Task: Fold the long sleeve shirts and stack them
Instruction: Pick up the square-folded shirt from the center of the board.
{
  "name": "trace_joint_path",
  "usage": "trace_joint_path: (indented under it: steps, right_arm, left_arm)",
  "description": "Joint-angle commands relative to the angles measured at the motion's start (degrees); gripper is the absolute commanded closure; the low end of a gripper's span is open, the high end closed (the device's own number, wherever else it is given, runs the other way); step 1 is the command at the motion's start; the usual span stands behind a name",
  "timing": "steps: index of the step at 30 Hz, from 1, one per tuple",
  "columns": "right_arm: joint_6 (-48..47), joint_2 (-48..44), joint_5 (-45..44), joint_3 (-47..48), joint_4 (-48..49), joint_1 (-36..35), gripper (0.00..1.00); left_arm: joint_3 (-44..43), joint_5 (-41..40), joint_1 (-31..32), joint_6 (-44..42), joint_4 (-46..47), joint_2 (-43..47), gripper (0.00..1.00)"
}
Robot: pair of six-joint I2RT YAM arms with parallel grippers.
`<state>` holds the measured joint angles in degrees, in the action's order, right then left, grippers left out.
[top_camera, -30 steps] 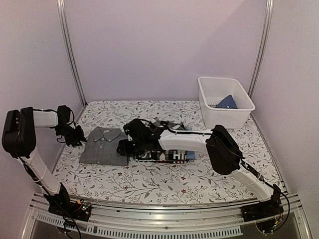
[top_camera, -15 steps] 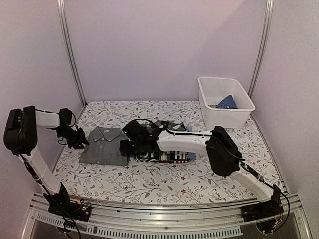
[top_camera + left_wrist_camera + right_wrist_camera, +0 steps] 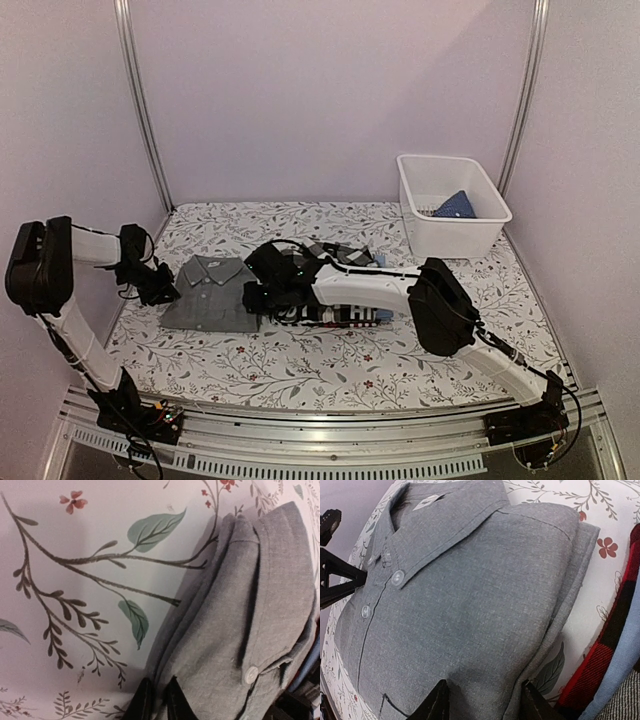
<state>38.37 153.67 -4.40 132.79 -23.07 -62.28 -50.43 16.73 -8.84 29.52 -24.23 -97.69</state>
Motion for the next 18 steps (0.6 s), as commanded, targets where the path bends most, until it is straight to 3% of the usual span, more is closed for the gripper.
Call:
trace_joint_path:
  steps: [1, 5, 11, 14, 18]
  right_arm:
    - [0.5, 3.3, 2.9, 0.0, -2.7, -0.3, 0.58]
    - [0.2, 2.3, 3.9, 0.2, -1.5, -0.3, 0.69]
    - [-1.3, 0.2, 6.1, 0.3, 0.5, -0.2, 0.94]
    - [-2.4, -1.6, 6.2, 0.4, 1.5, -0.2, 1.0]
    - [-4.1, -4.3, 6.4, 0.4, 2.8, -0.2, 1.0]
  left_arm:
    - [3.0, 1.9, 0.9, 1.1, -1.2, 1.1, 0.91]
    - [3.5, 3.2, 0.9, 1.6, -1.2, 2.6, 1.0]
    - [2.8, 3.8, 0.9, 2.0, -2.8, 6.2, 1.0]
    - [2.4, 4.3, 0.9, 1.8, -3.9, 8.6, 1.0]
    - [1.4, 3.8, 0.9, 1.4, -5.9, 12.1, 1.0]
